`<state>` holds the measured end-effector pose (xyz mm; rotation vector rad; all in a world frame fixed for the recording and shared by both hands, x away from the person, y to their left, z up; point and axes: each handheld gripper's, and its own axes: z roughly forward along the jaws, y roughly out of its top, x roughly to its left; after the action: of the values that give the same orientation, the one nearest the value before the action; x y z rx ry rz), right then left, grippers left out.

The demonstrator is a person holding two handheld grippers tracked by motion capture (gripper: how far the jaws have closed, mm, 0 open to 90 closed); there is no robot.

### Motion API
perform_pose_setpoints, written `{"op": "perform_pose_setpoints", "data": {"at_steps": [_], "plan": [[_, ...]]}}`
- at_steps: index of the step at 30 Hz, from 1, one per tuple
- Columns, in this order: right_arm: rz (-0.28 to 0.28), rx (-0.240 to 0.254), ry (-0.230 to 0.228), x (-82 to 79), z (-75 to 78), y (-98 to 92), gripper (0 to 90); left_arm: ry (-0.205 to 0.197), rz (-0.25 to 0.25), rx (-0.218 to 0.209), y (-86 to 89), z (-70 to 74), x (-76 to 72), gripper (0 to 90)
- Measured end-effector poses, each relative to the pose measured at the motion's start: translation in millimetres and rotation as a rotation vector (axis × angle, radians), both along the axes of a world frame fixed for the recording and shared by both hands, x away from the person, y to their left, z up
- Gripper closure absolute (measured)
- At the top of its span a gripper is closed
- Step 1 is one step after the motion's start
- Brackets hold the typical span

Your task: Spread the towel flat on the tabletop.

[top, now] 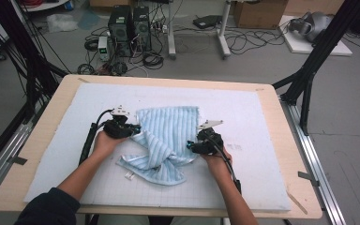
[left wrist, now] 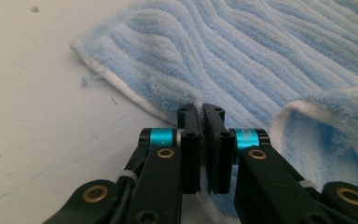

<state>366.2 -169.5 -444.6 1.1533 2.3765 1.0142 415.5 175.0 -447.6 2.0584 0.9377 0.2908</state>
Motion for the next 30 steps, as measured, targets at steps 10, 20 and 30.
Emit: {"op": "perform_pose_setpoints", "data": {"at_steps": [10, 20, 30], "plan": [[0.006, -0.037, -0.085, 41.5, 3.6, 11.7, 83.9, -0.056, 0.185, -0.075, 17.5, 9.5, 45.1, 86.2], [-0.215, -0.055, -0.204, 83.2, 15.0, 14.8, 84.5, -0.11, 0.24, -0.074, 12.4, 14.2, 71.5, 78.7], [-0.234, 0.057, -0.2, 69.0, 26.6, -0.8, 58.3, -0.066, 0.197, -0.159, 13.2, 23.2, 47.1, 42.1]]}}
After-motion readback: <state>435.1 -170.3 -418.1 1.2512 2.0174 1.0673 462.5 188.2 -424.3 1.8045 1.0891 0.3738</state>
